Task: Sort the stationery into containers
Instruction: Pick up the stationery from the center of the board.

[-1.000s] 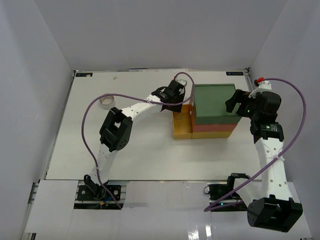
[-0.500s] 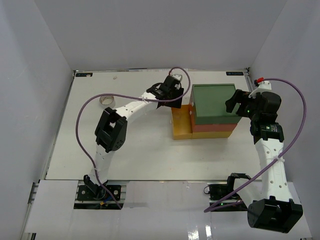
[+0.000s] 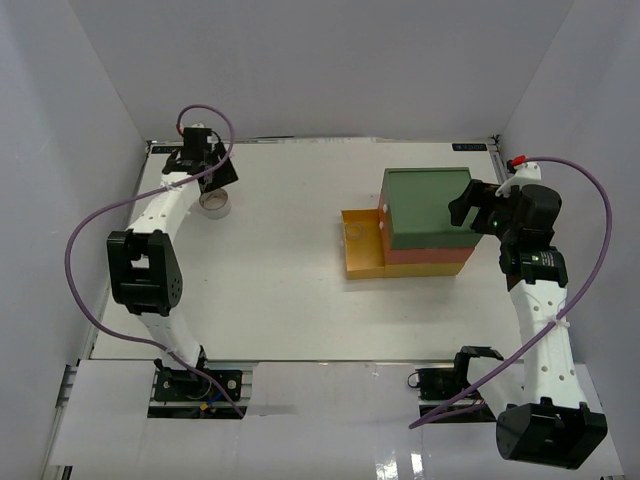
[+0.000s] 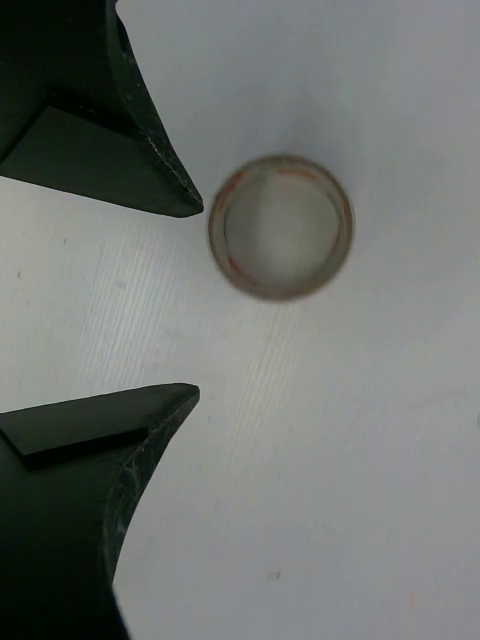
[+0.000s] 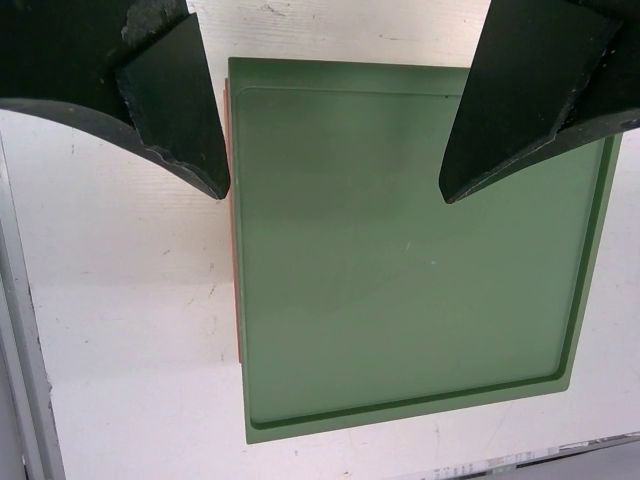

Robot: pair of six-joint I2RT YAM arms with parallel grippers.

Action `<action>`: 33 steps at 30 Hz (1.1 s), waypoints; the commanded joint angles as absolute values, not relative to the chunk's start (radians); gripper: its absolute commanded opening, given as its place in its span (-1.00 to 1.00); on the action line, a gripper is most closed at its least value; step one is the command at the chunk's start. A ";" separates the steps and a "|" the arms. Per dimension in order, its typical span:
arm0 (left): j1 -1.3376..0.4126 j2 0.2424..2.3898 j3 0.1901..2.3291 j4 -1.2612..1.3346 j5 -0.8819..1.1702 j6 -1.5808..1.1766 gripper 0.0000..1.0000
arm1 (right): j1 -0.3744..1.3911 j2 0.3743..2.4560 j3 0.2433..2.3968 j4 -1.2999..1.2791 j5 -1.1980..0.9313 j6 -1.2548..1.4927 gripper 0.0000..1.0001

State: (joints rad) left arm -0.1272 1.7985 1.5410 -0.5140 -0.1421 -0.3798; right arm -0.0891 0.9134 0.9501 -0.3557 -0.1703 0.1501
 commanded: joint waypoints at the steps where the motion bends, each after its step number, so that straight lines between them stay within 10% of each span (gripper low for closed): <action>1: -0.045 1.790 1.482 -0.541 -0.126 -0.417 0.57 | -0.080 0.893 0.933 -0.311 -0.173 0.143 0.82; 20: 0.106 2.042 1.632 -0.545 -0.140 -0.410 0.25 | -0.052 0.882 0.931 -0.316 -0.155 0.138 0.82; 25: 0.106 2.052 1.637 -0.546 -0.137 -0.410 -0.30 | -0.049 0.879 0.927 -0.314 -0.149 0.137 0.82; 33: 0.035 1.971 1.580 -0.532 -0.104 -0.393 -0.63 | -0.049 0.881 0.922 -0.304 -0.156 0.141 0.82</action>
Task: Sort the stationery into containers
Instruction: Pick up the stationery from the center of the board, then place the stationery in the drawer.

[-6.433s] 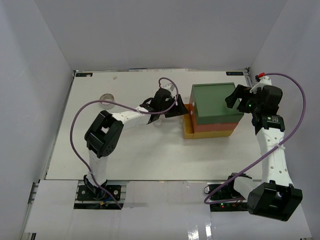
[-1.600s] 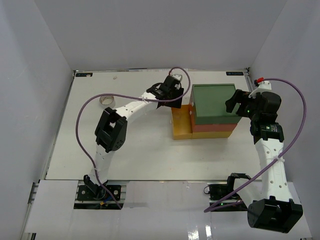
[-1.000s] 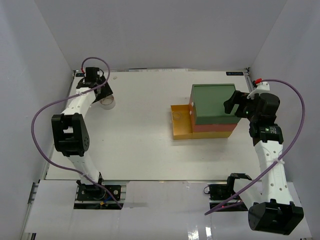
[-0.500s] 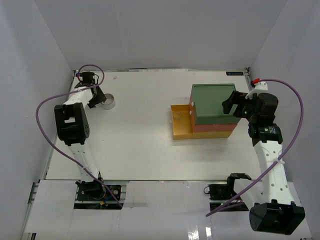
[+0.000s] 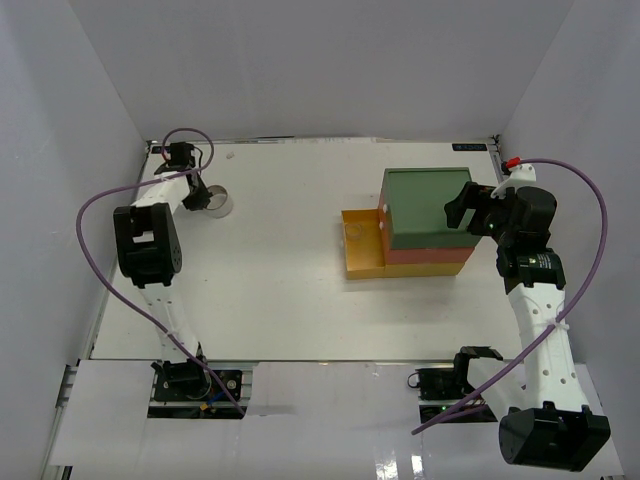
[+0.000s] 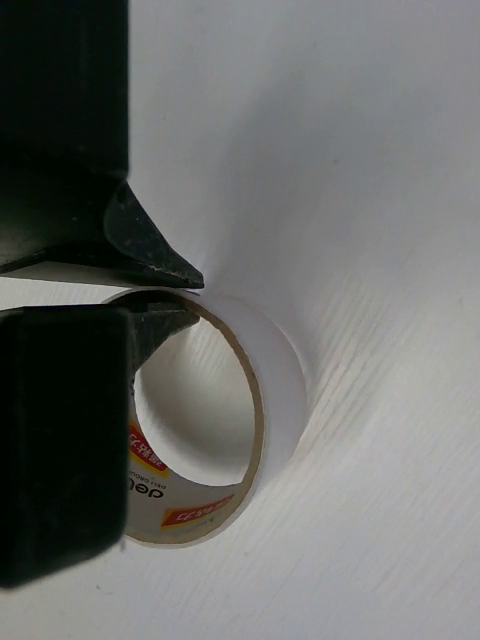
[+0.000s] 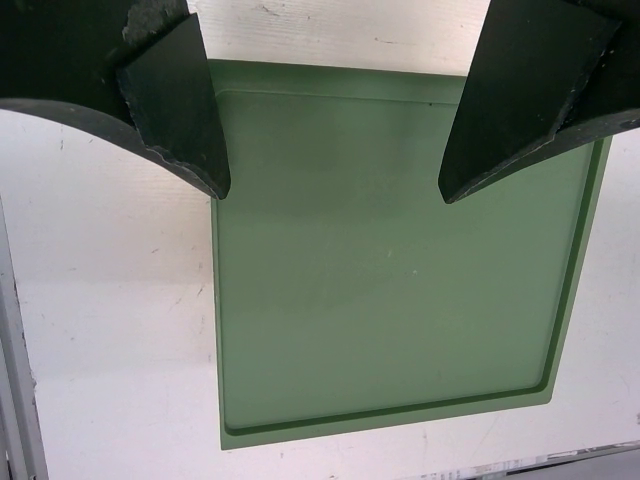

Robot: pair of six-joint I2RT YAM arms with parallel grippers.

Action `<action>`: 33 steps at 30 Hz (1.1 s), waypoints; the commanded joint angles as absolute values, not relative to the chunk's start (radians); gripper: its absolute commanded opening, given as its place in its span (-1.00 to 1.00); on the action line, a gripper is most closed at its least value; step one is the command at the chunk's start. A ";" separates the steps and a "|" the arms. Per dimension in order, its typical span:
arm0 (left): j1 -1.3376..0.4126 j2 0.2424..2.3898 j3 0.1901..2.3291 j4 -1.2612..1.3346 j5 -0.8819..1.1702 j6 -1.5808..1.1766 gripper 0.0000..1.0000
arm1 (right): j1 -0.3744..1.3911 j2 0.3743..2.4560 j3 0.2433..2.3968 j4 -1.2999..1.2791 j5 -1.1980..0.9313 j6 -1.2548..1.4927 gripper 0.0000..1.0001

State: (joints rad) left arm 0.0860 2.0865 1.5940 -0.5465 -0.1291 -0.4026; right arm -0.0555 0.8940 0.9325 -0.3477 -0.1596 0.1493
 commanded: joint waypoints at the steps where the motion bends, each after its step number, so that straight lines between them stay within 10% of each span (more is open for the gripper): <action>1: -0.006 1.956 1.575 -0.531 -0.101 -0.393 -0.64 | -0.049 0.879 0.922 -0.305 -0.155 0.141 0.82; 16: -0.630 1.790 1.539 -0.529 -0.132 -0.365 -0.63 | -0.048 0.864 0.919 -0.304 -0.146 0.140 0.82; 33: -0.839 1.894 1.620 -0.529 -0.126 -0.368 -0.55 | -0.048 0.854 0.913 -0.302 -0.138 0.132 0.82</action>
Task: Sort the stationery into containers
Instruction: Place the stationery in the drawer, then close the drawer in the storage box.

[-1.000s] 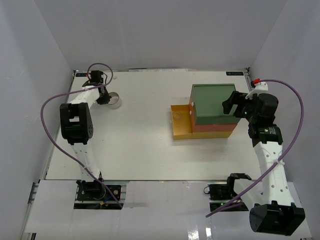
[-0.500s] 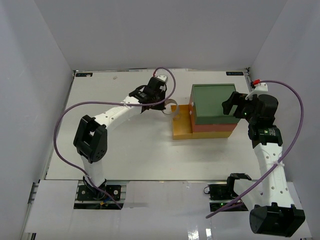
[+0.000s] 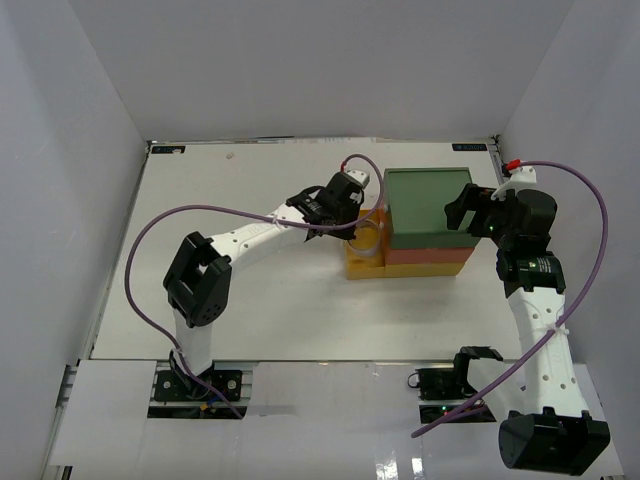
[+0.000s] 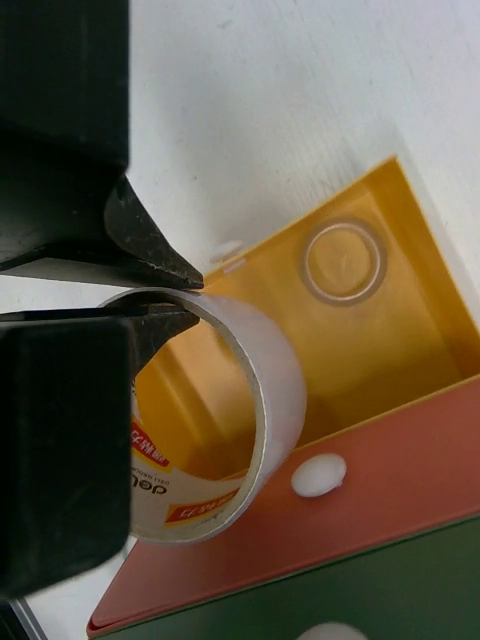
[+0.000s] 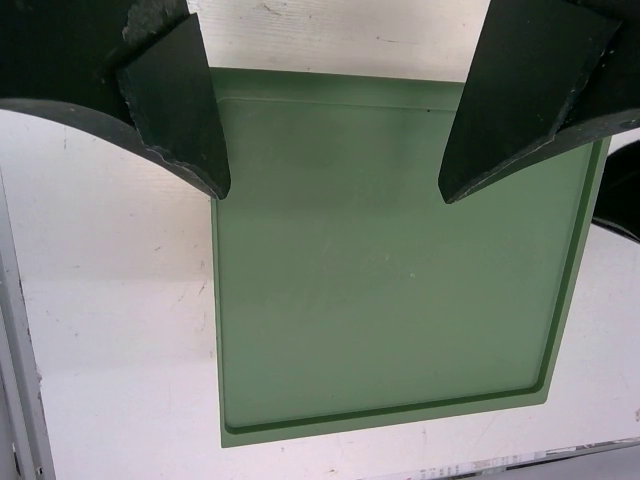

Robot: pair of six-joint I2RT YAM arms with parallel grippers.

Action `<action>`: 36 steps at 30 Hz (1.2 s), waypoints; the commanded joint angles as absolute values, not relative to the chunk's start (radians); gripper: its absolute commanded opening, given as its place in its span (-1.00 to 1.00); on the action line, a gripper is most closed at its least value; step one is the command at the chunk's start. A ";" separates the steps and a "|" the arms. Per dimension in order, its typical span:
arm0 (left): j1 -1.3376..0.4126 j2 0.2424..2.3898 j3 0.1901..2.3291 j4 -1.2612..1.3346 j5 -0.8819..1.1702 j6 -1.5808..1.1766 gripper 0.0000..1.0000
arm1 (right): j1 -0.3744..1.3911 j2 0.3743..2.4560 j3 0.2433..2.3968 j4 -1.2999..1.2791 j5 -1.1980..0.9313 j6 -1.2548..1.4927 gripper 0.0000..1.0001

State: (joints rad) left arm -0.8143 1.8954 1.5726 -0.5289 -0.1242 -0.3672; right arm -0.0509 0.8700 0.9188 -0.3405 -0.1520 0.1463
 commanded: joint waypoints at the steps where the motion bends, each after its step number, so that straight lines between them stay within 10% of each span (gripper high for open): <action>1: -0.842 1.898 1.618 -0.529 -0.127 -0.370 -0.53 | -0.048 0.854 0.913 -0.302 -0.137 0.130 0.82; 21: -0.856 1.939 1.629 -0.525 -0.103 -0.379 0.03 | -0.046 0.864 0.919 -0.302 -0.132 0.129 0.82; 36: -0.691 1.620 1.317 -0.332 0.041 -0.314 0.07 | -0.048 0.933 0.965 -0.325 -0.153 0.123 0.83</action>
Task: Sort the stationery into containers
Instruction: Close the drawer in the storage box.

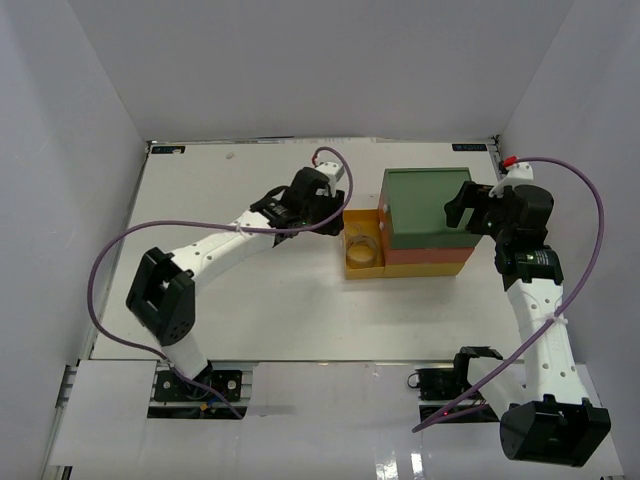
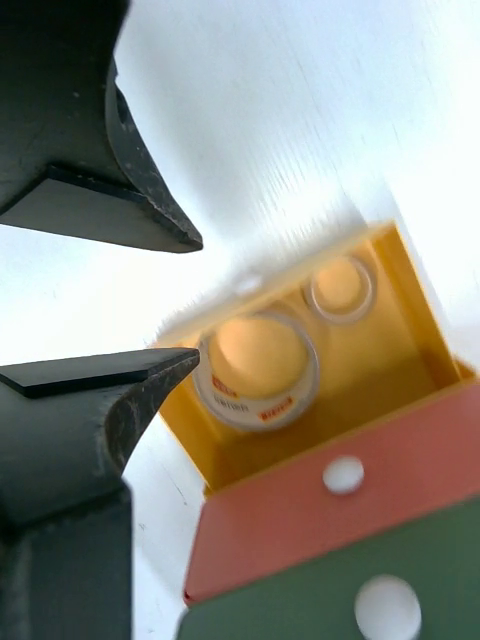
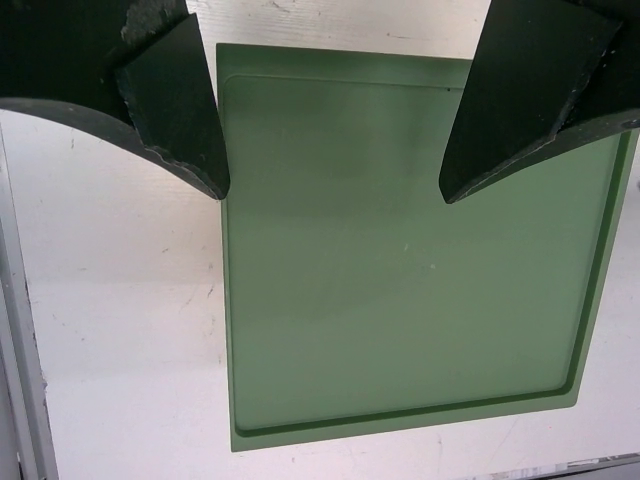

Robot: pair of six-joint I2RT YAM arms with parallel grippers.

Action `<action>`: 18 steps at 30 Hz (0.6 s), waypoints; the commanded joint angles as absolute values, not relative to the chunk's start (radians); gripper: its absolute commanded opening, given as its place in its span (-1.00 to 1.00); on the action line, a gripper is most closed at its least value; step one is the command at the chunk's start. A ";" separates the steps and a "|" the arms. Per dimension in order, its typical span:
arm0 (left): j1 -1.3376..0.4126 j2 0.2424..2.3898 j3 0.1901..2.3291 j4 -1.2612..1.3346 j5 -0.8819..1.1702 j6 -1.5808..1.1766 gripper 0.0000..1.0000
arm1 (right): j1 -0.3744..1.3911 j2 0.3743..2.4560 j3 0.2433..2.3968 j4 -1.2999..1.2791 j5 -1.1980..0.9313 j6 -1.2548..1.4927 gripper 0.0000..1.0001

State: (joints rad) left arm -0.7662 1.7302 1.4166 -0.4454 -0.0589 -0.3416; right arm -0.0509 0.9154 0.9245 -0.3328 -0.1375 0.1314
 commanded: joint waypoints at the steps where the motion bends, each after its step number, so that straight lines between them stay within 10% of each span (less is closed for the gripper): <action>1: -0.672 1.605 1.284 -0.331 0.054 -0.316 0.07 | -0.048 0.936 0.965 -0.327 -0.153 0.123 0.83; 18: -0.615 1.750 1.098 -0.035 0.158 -0.322 0.08 | -0.048 0.988 1.069 -0.368 0.032 0.071 0.83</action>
